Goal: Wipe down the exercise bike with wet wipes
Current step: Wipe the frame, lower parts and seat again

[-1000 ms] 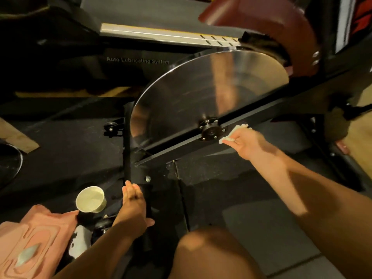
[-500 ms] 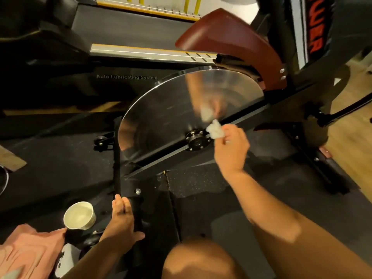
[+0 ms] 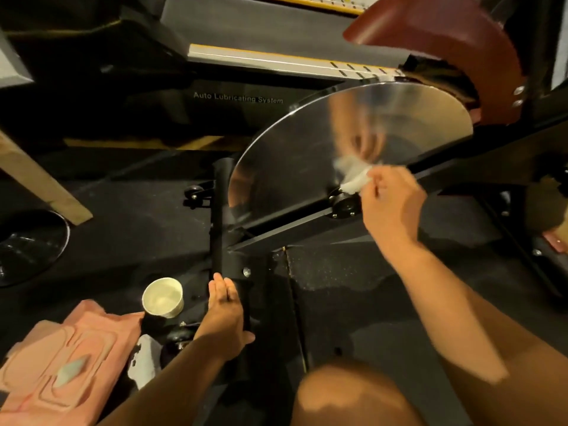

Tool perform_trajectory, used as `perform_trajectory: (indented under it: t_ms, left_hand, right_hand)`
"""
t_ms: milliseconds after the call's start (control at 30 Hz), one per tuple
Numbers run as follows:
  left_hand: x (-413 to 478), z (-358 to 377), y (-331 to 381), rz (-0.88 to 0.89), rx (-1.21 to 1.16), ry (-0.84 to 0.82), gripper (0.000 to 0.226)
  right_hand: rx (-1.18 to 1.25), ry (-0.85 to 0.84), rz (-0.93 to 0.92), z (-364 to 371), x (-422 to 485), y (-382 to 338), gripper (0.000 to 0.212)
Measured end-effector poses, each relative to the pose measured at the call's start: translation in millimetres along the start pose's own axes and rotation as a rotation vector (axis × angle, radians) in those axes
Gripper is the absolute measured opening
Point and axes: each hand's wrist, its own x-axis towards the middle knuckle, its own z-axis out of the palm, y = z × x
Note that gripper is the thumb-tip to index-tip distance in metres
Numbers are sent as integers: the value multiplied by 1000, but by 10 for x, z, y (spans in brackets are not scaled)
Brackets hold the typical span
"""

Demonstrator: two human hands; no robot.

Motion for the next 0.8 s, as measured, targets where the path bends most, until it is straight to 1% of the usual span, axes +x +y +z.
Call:
perform_trajectory:
  t_ms: [67,100,133,167,200,267,300,333,367,400,467,500,567,600,633,667,700,733,767,800]
  left_hand:
    - [-5,-15,11,-26,11,-41,116]
    - [1,-18,8,-42,-4,-63,117]
    - [15,-15,12,-45,14,-73,118]
    - [18,-2,7,-45,36,-69,118]
    - [23,3,10,-39,72,-70,116]
    - [17,-7,16,-48,81,-90,114]
    - [23,-13,14,-50,70,-92,115]
    - [19,-20,12,-50,58,-93,115]
    - [16,-26,11,-46,64,-91,115]
    - [7,-28,12,-44,73,-85,115]
    - [14,-19,11,-42,86,-78,114]
    - [12,-20,13,-39,89,-81,114]
    - [12,-21,9,-30,94,-82,115]
    - [8,-22,10,-32,100,-90,116]
    - [2,-33,11,-35,102,-97,116]
    - [-2,-46,13,-35,100,-100,116]
    - [-9,-57,20,-36,82,-101,116]
    - [-18,-73,22,-40,62,-102,116]
    - [-23,-84,21,-38,48,-97,117]
    - [-38,-107,31,-35,47,-89,116]
  right_hand:
    - [69,206,-44,-51,276,-194,12]
    - [104,256,-49,-35,334,-276,12]
    - [119,262,-55,31,292,-359,14]
    - [132,218,-71,161,172,-419,15]
    - [159,108,-77,333,10,-468,16]
    - [206,-216,-34,630,-316,-596,17]
    - [216,-288,-47,709,-389,-634,17]
    - [222,-296,-60,735,-383,-647,16]
    - [233,-246,-70,670,-298,-669,14]
    - [237,-146,-90,552,-172,-679,12]
    - [223,137,-98,197,195,-687,11]
    - [204,248,-59,0,402,-674,15]
    - [91,372,70,-247,698,-686,22]
    - [93,406,82,-246,701,-735,22]
    - [148,400,41,-154,622,-793,19]
    - [240,326,-14,17,458,-852,13]
    - [336,150,-18,211,246,-900,7]
    - [379,-111,44,396,20,-930,5]
    - [349,-378,93,577,-175,-908,10]
    - [278,-595,144,745,-348,-841,16]
